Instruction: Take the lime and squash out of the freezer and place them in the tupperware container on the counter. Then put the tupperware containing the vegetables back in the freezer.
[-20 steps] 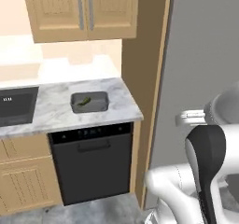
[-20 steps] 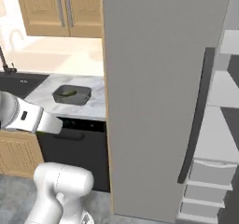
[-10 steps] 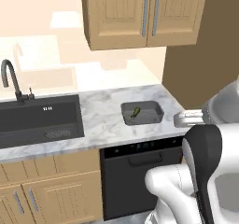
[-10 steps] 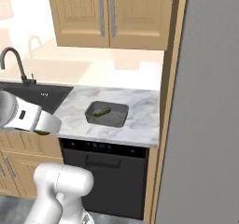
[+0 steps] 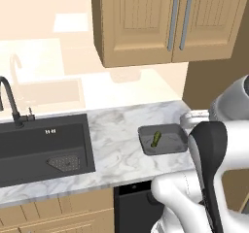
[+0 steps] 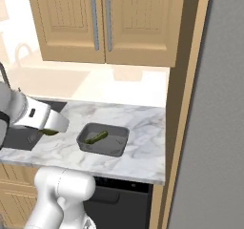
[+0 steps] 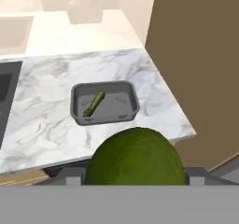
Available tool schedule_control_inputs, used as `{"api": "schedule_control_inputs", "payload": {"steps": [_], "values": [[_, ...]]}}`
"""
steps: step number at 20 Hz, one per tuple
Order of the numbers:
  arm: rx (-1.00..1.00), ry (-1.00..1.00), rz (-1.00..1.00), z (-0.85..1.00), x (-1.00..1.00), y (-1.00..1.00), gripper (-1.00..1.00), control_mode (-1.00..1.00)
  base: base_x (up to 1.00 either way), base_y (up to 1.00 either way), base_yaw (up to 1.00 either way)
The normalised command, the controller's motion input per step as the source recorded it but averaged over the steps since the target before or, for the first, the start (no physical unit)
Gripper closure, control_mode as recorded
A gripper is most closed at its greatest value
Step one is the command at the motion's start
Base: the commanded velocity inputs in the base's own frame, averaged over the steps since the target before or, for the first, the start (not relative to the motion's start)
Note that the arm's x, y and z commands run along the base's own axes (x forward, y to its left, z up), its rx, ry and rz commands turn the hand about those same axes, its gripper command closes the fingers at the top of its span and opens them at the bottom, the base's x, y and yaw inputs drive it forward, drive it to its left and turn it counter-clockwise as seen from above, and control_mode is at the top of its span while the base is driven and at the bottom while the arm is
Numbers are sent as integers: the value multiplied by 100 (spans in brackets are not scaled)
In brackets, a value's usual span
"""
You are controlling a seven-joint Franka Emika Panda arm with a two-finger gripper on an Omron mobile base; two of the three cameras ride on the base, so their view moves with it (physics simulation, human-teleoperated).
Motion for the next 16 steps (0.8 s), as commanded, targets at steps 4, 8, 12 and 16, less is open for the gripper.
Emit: {"api": "schedule_control_inputs", "payload": {"steps": [4, 8, 12, 16], "values": [[6, 13, 0, -54, 100, -24, 100, -100, 0, 0, 0], [7, 19, 0, -90, 100, -18, 100, -100, 0, 0, 0], [6, 20, 0, -100, 100, -5, 100, -100, 0, 0, 0], [5, 15, 0, -80, 100, -4, 100, -100, 0, 0, 0]]}}
